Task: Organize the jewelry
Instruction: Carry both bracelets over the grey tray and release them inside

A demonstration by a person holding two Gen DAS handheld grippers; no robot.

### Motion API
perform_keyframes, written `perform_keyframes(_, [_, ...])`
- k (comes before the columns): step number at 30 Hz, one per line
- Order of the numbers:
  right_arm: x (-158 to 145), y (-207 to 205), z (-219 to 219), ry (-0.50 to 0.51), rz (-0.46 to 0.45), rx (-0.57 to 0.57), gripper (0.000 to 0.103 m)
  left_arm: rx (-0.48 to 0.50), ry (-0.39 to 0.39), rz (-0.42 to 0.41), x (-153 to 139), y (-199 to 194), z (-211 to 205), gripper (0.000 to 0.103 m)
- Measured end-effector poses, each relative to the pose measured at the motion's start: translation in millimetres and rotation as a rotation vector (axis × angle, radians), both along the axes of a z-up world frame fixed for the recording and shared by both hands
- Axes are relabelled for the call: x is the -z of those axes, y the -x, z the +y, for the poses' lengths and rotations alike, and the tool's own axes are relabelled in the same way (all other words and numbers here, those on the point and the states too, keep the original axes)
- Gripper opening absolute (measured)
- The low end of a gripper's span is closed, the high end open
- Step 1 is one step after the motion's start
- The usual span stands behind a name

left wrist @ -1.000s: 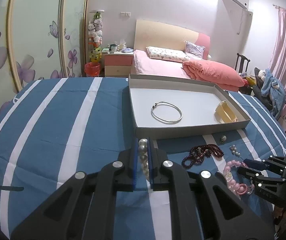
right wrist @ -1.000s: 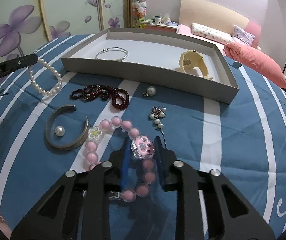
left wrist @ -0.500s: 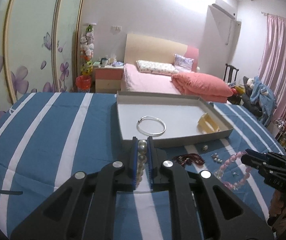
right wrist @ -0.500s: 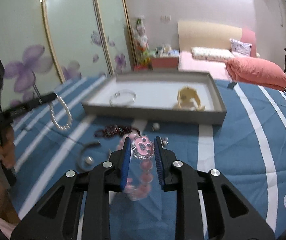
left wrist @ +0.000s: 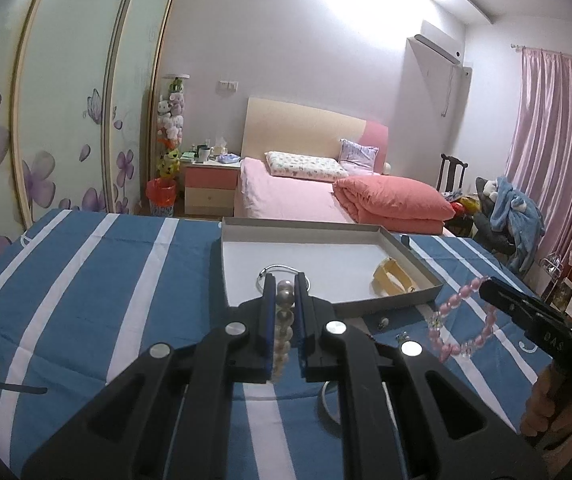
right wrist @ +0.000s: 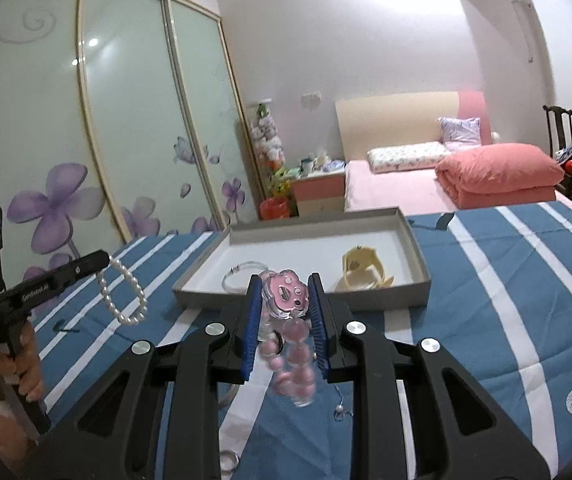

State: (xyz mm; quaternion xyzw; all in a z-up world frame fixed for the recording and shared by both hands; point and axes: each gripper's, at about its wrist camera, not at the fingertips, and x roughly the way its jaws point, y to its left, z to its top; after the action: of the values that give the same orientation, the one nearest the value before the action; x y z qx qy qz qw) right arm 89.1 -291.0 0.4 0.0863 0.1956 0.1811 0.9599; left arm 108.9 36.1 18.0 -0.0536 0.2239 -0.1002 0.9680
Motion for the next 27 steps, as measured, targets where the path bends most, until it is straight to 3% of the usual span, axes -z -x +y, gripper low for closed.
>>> perform_keyframes(13, [-20,8,1,0.03,-0.145,0.114,0.024,-0.035,0.003,-0.052,-10,4,-11,0.01])
perform_keyframes(27, [-26,-1,5,0.094,-0.248,0.188,0.024,-0.106,-0.117,-0.114,-18,-2,-36,0.01])
